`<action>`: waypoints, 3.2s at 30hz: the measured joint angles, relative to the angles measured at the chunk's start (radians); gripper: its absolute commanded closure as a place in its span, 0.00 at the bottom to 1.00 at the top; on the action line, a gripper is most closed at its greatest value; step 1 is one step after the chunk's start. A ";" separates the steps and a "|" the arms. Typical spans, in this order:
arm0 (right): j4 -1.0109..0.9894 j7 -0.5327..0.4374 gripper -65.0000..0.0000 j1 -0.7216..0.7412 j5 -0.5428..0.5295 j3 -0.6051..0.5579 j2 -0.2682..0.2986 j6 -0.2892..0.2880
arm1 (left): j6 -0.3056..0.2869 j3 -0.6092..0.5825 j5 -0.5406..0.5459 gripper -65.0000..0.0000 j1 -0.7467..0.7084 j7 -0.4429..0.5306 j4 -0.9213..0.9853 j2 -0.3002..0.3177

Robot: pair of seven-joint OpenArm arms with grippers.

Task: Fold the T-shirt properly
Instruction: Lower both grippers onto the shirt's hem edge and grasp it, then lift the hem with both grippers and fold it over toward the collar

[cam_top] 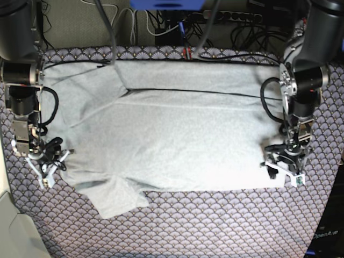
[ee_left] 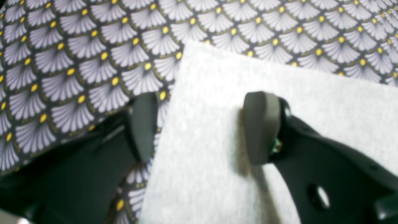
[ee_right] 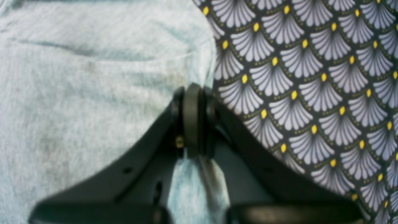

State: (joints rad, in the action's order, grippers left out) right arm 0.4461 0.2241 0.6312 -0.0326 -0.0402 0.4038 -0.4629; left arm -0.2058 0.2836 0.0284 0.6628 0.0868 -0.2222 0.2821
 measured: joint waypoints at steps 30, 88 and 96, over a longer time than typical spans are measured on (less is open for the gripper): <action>0.000 0.002 1.00 0.000 0.000 0.000 0.000 0.000 | 0.014 0.042 0.013 1.00 -0.053 0.051 -0.015 -0.013; 1.313 0.304 1.00 -1.070 -0.228 0.407 -0.005 -0.011 | -0.013 0.288 0.344 0.99 -0.896 -0.691 -1.385 -0.042; 1.313 0.300 1.00 -1.117 -0.230 0.407 -0.005 -0.011 | -0.016 0.351 0.401 0.99 -0.945 -0.690 -1.379 -0.058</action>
State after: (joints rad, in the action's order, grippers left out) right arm 1.7592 0.5243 -0.4858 -0.2630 0.3664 0.3985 -0.4736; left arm -0.2214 0.6346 0.4294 -0.2825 -0.6029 -1.6012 0.2241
